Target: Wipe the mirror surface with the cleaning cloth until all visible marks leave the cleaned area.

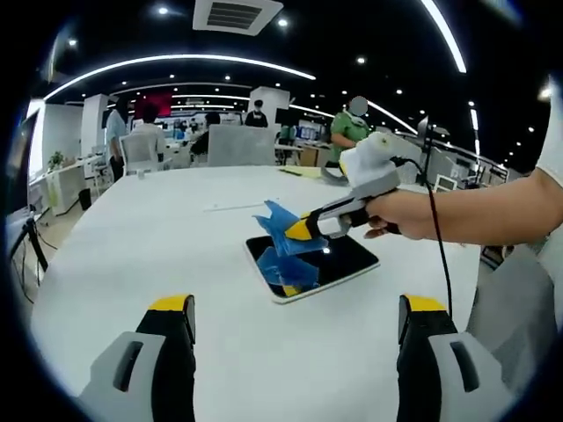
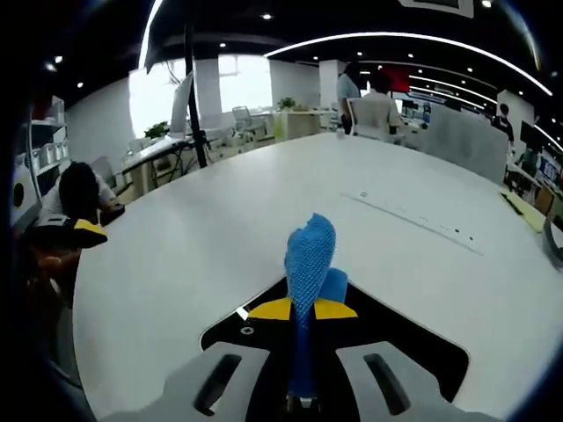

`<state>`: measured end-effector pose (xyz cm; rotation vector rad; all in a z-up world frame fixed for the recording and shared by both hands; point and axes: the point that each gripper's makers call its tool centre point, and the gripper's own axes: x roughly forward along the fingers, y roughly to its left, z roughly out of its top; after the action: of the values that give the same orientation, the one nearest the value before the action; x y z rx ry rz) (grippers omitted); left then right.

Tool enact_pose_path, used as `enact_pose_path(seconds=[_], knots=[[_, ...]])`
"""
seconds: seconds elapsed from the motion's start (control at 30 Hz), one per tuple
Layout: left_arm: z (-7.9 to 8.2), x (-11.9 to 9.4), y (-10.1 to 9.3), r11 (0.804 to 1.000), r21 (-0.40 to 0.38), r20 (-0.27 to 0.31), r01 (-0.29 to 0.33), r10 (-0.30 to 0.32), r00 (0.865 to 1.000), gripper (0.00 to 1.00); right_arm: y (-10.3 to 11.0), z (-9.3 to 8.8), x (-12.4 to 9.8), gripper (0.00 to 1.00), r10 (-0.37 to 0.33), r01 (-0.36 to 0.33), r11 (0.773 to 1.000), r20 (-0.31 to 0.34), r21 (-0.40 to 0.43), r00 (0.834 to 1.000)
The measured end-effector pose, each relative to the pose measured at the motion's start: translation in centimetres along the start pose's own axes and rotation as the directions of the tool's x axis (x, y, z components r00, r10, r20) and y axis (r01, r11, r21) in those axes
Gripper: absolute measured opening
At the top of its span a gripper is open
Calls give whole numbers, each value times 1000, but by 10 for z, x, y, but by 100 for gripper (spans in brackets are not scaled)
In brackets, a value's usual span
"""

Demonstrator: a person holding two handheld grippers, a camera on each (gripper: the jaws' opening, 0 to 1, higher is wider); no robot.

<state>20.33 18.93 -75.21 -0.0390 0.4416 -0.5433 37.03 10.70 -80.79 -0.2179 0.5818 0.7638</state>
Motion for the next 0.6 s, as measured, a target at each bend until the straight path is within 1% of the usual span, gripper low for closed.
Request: enact_pose_path(seconds=[0.1,0.37,0.53,0.6], knots=[[-1,0,2,1000,-5,-2,-3,3,1000,97,-3,1,8,1,-3,3,1000,-9,0,1000],[-3,0,9,1000,-15,-6,-15,15,1000,97,-6,1,21,1,-6,6,1000,-20,13,1000],[-4,2,8,1000,-18,-9,-10,10,1000,96,-7,2,33,1,-9,10,995,-12,100,1000],[-5,2,9,1000,-19,-10,-11,11,1000,96,-7,3,38,1,-6,8,993,-11,115,1000]])
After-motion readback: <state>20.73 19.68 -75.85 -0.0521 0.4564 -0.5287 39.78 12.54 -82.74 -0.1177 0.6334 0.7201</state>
